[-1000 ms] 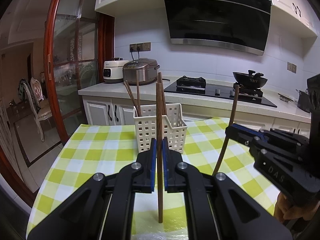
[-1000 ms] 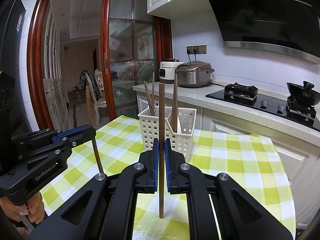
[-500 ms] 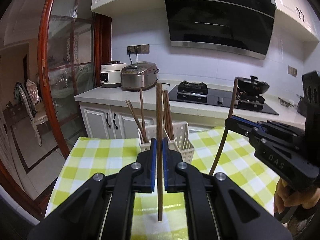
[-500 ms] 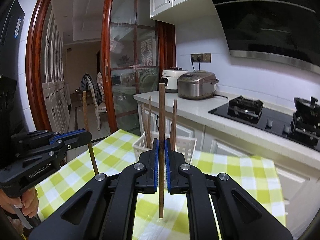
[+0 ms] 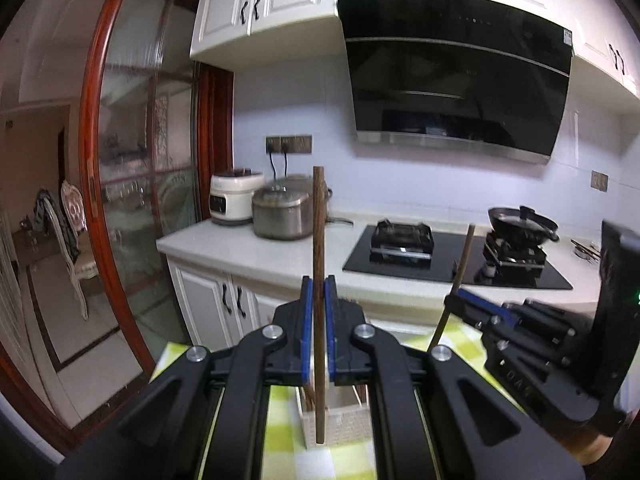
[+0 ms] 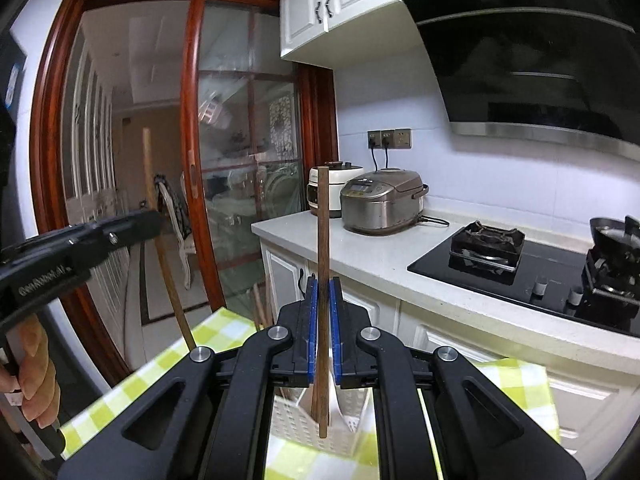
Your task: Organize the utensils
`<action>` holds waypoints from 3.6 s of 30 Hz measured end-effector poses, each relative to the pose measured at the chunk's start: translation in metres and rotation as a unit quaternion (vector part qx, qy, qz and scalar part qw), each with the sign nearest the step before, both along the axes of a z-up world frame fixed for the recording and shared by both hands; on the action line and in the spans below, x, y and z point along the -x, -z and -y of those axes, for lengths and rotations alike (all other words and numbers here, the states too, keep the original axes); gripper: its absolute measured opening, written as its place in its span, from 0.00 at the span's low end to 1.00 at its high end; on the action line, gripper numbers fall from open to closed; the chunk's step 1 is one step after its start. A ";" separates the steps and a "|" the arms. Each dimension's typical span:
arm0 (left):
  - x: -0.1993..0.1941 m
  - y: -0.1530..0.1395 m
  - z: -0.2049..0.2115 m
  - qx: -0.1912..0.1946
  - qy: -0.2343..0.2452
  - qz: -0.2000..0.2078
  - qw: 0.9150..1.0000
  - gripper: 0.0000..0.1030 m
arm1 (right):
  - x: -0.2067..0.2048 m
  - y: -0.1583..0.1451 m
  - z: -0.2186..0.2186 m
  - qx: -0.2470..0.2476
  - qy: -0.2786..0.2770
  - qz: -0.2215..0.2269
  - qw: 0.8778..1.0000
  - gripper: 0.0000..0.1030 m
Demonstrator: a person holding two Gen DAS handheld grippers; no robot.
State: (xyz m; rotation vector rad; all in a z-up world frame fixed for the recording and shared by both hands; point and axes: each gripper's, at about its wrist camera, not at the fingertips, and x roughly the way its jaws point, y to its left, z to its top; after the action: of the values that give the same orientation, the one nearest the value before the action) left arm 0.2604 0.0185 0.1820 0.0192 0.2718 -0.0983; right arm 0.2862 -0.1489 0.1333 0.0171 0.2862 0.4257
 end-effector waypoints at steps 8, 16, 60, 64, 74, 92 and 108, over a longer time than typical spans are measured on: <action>-0.041 -0.005 0.010 0.009 -0.008 0.002 1.000 0.06 | -0.031 0.007 -0.005 0.006 0.000 -0.010 1.000 0.07; -0.080 0.028 0.010 0.012 -0.004 -0.048 0.999 0.06 | -0.049 0.029 -0.020 0.038 -0.025 -0.052 0.998 0.07; 0.050 0.059 -0.047 0.004 -0.089 0.032 0.996 0.96 | 0.040 0.048 0.022 0.001 -0.013 -0.040 0.999 0.80; 0.074 0.073 -0.045 -0.004 -0.089 0.029 0.996 0.96 | 0.076 0.050 0.029 -0.006 -0.009 -0.016 1.000 0.82; 0.120 0.113 -0.035 -0.001 -0.060 0.008 0.998 0.96 | 0.126 0.075 0.040 -0.016 -0.002 -0.034 0.999 0.82; 0.131 0.131 -0.012 0.002 -0.042 0.001 0.999 0.96 | 0.140 0.090 0.033 0.010 0.018 -0.016 1.000 0.82; 0.137 0.130 -0.013 0.012 -0.038 0.001 0.999 0.96 | 0.144 0.092 0.032 0.013 0.013 -0.017 1.000 0.82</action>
State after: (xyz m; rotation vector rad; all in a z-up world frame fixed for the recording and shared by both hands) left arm 0.1232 0.0310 0.0523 -0.0144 0.2690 -0.0263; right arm 0.1422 -0.1810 0.0410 0.0026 0.3237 0.3969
